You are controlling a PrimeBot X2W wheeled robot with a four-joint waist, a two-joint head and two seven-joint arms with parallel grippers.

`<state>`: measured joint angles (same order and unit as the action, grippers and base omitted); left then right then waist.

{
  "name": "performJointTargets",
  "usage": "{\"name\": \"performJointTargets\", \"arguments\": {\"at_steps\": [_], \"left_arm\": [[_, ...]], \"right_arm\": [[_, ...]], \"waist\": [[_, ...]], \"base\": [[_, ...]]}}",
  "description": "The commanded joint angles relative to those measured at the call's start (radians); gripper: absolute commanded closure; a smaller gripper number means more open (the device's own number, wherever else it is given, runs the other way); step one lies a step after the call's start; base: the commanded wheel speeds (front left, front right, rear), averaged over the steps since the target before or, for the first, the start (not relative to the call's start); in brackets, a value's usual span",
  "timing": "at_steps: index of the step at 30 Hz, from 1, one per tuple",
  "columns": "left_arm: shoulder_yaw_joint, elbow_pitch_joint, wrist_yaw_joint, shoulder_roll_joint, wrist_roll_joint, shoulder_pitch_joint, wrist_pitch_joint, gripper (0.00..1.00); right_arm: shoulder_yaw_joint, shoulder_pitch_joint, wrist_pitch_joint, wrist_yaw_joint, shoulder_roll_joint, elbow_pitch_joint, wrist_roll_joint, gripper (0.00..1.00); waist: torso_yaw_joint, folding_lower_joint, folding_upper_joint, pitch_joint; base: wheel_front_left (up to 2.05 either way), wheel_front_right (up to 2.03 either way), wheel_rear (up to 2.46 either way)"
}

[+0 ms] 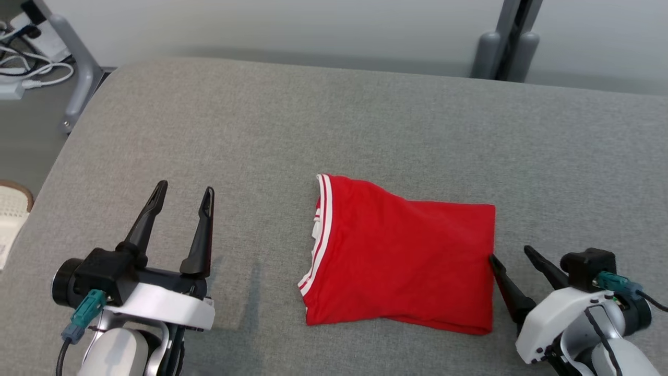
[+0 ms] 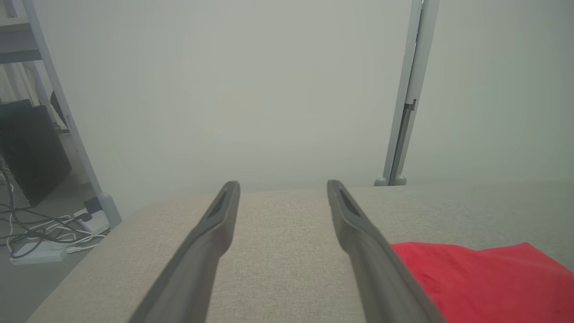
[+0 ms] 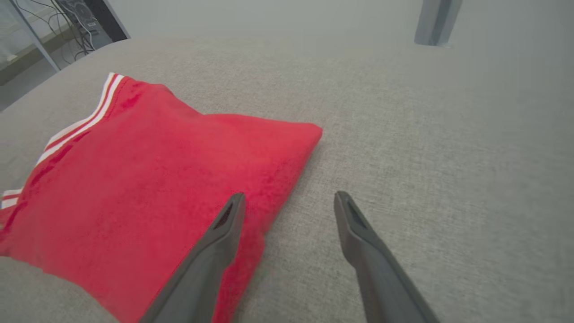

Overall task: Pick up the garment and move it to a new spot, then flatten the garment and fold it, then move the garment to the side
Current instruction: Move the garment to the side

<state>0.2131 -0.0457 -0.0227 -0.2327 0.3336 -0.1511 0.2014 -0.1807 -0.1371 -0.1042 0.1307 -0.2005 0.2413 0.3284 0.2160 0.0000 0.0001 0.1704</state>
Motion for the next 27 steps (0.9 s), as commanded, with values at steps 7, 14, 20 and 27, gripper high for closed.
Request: {"name": "performJointTargets", "arguments": {"at_steps": [7,14,20,27], "left_arm": [[0.010,-0.054,0.018,0.016,-0.006,-0.061,0.034,0.00],[0.003,-0.084,0.023,0.014,-0.006,-0.080,0.048,0.00],[-0.008,-0.085,0.025,-0.005,-0.010,-0.077,0.054,0.00],[-0.021,-0.051,0.020,-0.041,-0.010,-0.058,0.039,0.00]], "right_arm": [[-0.112,-0.082,-0.062,0.000,-0.041,0.080,0.059,0.00],[-0.163,-0.114,-0.102,0.000,-0.062,0.101,0.115,1.00],[-0.175,-0.093,-0.118,0.000,-0.095,0.040,0.107,1.00],[-0.144,-0.018,-0.153,0.000,-0.140,-0.073,0.062,1.00]], "waist": [[0.050,0.0000,-0.0001,0.066],[0.033,0.0000,-0.0001,0.073],[-0.028,0.0000,-0.0001,0.059],[-0.175,0.0000,-0.0001,0.053]], "base": [[0.00,0.00,0.00],[0.00,0.00,0.00],[0.00,0.00,0.00],[0.00,0.00,0.00]]}}
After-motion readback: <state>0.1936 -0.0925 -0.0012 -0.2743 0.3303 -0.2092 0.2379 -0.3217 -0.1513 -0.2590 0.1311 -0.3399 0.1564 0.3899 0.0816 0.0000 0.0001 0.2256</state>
